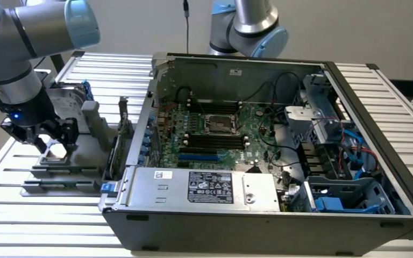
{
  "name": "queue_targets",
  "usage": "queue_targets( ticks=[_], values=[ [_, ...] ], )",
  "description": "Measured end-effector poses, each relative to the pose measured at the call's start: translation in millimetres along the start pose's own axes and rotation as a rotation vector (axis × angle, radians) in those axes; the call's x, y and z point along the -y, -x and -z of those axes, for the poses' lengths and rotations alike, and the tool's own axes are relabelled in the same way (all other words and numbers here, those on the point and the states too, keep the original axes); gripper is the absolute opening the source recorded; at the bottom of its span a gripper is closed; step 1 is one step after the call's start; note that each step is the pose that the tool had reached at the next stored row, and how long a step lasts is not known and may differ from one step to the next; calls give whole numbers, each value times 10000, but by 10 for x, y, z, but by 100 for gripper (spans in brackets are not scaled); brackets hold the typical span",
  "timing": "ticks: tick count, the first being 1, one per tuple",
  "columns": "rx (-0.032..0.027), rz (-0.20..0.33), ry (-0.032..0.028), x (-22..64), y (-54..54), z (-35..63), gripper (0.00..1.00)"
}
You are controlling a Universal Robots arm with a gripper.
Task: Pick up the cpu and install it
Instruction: 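Pick up the cpu and move it towards the insertion slot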
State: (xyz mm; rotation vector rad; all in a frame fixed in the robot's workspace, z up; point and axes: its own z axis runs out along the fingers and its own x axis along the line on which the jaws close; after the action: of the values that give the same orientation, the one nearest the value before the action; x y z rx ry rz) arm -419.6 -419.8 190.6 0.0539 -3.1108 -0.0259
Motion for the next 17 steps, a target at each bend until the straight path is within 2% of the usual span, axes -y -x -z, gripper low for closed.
queue_targets(
  ticks=[17],
  values=[
    [-4, 60, -1, 3, 1, -61, 65]
  ],
)
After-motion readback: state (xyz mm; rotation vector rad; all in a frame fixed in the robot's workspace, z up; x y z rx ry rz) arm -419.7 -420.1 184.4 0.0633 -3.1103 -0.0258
